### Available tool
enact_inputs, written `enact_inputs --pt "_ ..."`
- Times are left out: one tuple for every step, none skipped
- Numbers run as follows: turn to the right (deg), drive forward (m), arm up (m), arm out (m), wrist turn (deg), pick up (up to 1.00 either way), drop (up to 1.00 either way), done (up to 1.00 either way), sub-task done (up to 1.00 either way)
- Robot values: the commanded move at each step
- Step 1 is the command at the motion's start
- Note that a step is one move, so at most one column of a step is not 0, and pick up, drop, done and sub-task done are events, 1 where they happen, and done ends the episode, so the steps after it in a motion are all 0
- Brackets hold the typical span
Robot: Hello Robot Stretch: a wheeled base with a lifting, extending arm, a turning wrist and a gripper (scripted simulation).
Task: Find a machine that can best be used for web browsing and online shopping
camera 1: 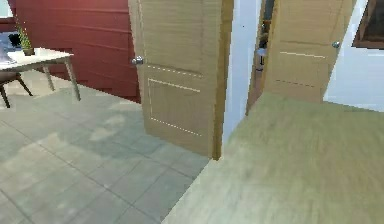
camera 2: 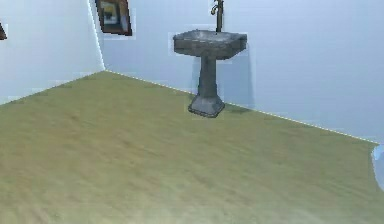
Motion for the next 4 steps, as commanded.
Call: enact_inputs --pt "0.0 0.7 0.0 0.0 0.0 0.0 0.0 0.0 0.0" --pt "-45.0 0.0 0.0 0.0 0.0 0.0 0.0 0.0 0.0" --pt "-12.0 0.0 0.0 0.0 0.0 0.0 0.0 0.0 0.0" --pt "0.0 1.0 0.0 0.0 0.0 0.0 0.0 0.0 0.0"
